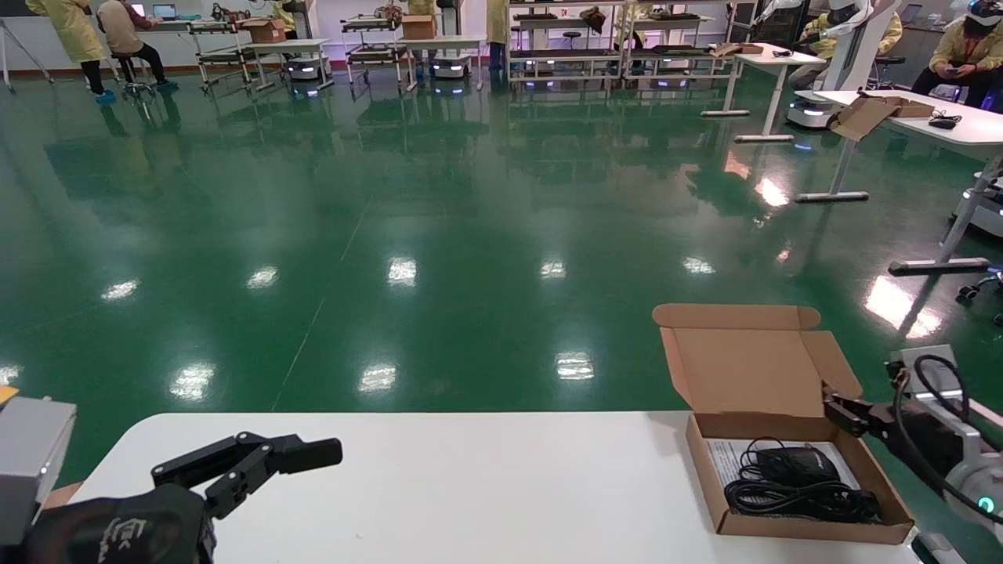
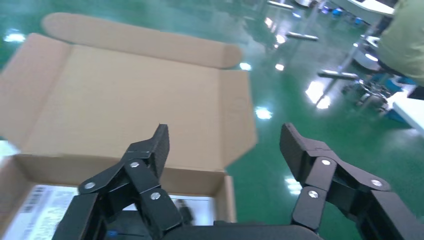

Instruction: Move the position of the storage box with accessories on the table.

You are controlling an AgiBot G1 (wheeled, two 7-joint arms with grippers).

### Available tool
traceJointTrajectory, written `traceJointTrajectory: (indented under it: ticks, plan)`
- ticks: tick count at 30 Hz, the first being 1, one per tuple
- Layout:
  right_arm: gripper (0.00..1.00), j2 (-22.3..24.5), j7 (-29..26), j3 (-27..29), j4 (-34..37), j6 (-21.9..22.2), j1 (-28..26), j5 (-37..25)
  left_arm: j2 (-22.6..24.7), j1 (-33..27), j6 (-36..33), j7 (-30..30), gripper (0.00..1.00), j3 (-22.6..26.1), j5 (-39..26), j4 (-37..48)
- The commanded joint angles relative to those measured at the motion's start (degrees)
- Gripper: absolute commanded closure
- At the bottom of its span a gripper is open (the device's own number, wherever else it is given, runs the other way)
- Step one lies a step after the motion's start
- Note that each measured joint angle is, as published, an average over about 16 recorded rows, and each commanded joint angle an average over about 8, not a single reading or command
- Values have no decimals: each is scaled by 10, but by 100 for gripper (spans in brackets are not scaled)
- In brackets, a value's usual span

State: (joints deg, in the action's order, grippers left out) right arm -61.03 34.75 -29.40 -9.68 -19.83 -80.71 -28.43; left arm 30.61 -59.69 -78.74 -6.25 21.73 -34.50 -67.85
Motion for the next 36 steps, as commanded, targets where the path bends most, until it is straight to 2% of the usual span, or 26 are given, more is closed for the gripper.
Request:
traceJointTrajectory:
  ticks: [1, 8, 11, 19, 31, 36]
  plan:
    - [0, -1, 20, 11, -2, -11, 3, 10, 0, 0, 0, 0, 0, 0, 0, 0]
    - [0, -28, 96, 95, -55, -54, 33, 93, 0, 0, 0, 0, 0, 0, 0, 0]
    - [0, -30, 108, 126, -95, -70, 48, 127, 0, 0, 0, 0, 0, 0, 0, 0]
    - [0, -9, 46, 159, -182, -80, 50, 181, 0, 0, 0, 0, 0, 0, 0, 0]
    - [0, -8, 44, 155, -178, -78, 48, 178, 0, 0, 0, 0, 0, 0, 0, 0]
    - [0, 2, 27, 154, -194, -100, 53, 165, 0, 0, 0, 0, 0, 0, 0, 0]
